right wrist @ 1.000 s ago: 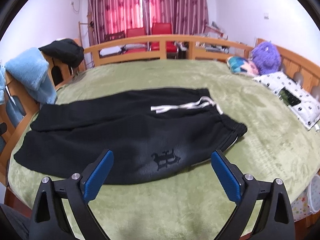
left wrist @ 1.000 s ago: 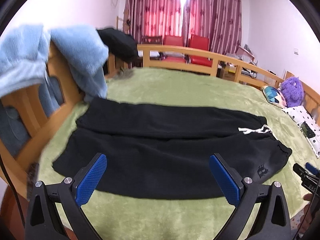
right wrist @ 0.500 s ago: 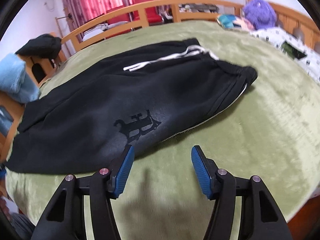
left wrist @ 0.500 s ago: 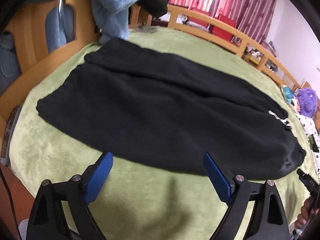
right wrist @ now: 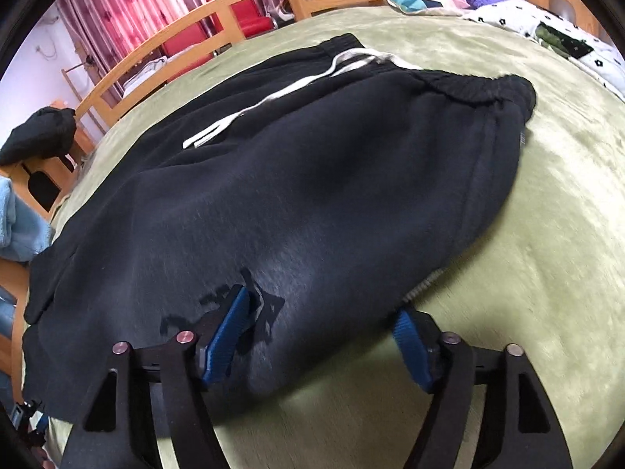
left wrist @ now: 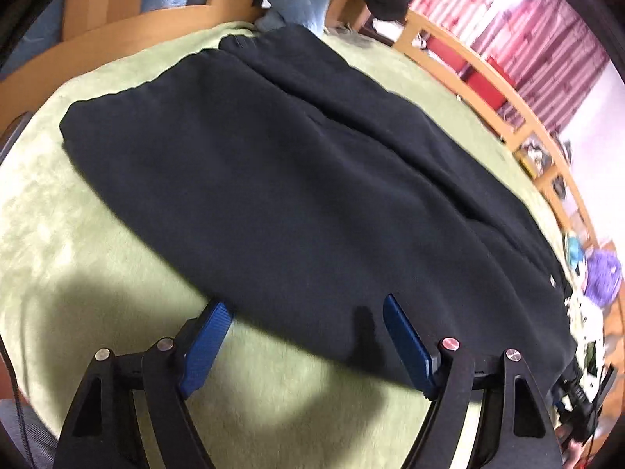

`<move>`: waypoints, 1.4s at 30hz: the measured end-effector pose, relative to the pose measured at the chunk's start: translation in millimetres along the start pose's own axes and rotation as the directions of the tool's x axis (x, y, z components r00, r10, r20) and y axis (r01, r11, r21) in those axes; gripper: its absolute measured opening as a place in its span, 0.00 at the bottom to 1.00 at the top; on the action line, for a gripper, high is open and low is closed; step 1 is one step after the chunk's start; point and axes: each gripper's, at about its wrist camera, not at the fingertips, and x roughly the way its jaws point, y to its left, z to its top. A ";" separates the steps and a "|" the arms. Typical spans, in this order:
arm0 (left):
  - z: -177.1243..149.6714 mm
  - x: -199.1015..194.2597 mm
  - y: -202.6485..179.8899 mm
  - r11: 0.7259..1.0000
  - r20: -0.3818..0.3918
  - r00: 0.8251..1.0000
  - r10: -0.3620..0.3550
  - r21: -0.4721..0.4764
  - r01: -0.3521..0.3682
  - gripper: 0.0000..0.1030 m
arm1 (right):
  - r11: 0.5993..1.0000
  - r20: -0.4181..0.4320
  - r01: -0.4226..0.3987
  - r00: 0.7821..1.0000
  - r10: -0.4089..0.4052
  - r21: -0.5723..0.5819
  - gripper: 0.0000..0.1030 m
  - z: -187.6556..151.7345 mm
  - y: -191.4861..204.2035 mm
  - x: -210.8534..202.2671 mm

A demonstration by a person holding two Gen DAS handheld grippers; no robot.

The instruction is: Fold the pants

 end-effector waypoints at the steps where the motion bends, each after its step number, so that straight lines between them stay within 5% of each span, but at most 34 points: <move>1: 2.4 2.9 -1.4 1.000 0.005 1.000 0.004 -0.005 -0.004 0.75 | 1.000 0.005 0.011 1.000 -0.011 -0.007 0.72 1.7 3.4 1.9; 3: 8.9 8.2 -2.1 1.000 0.008 1.000 0.010 -0.022 -0.010 0.74 | 1.000 0.015 0.020 1.000 -0.020 -0.011 0.72 6.2 6.6 5.6; 9: 30.8 18.2 20.3 0.987 0.021 1.000 0.001 -0.158 0.003 0.47 | 0.998 0.027 -0.044 0.999 0.042 0.051 0.71 23.7 -12.3 14.8; 11: 34.1 19.1 24.4 0.985 0.022 1.000 0.019 -0.173 -0.015 0.25 | 0.998 0.044 -0.029 0.999 0.027 0.057 0.57 28.7 -13.7 16.8; 12: 34.5 18.5 25.4 0.985 0.023 0.999 0.039 -0.168 -0.034 0.18 | 0.999 0.053 0.021 0.998 -0.024 0.040 0.35 30.2 -11.3 17.4; 14: 34.9 16.3 28.1 0.986 0.025 0.999 0.022 -0.168 -0.017 0.11 | 0.999 0.063 0.050 0.997 -0.050 0.010 0.18 30.3 -9.4 14.9; 19: 35.8 -5.6 26.0 0.987 0.053 0.998 -0.022 -0.156 0.030 0.08 | 0.994 0.159 -0.046 0.987 0.030 0.098 0.10 17.9 -36.8 -16.7; 24: 32.4 -35.2 11.9 0.998 0.100 0.995 -0.001 -0.055 0.007 0.08 | 0.993 0.189 -0.036 0.982 0.014 0.112 0.09 0.3 -50.0 -50.4; 42: -13.4 -122.4 50.4 0.998 0.112 0.993 -0.048 -0.023 0.051 0.07 | 0.997 0.230 -0.039 0.973 0.024 0.059 0.08 -98.6 -103.1 -181.7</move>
